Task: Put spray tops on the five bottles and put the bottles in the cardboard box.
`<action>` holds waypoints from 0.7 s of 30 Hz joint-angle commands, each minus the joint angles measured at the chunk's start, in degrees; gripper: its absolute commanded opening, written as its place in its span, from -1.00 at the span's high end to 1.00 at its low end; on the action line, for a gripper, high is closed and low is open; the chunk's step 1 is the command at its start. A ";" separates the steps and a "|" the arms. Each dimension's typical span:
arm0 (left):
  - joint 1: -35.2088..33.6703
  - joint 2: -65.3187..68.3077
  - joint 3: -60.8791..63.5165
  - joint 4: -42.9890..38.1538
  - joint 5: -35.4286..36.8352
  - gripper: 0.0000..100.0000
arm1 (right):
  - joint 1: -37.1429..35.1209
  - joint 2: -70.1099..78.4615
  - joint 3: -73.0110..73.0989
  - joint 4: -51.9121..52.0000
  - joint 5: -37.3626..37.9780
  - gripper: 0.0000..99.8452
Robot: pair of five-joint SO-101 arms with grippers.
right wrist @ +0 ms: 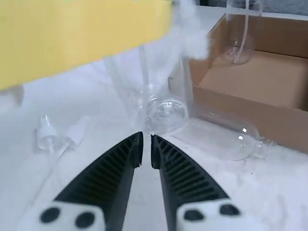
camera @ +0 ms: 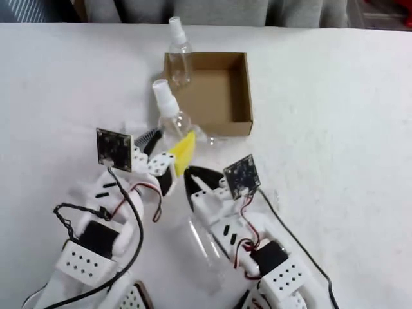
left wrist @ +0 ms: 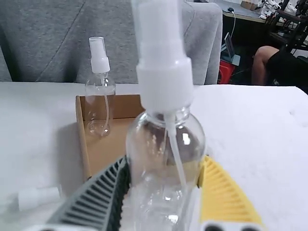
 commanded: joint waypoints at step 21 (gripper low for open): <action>-7.34 13.32 -4.84 -24.79 1.23 0.96 | 2.51 -0.48 -0.70 8.66 6.15 0.97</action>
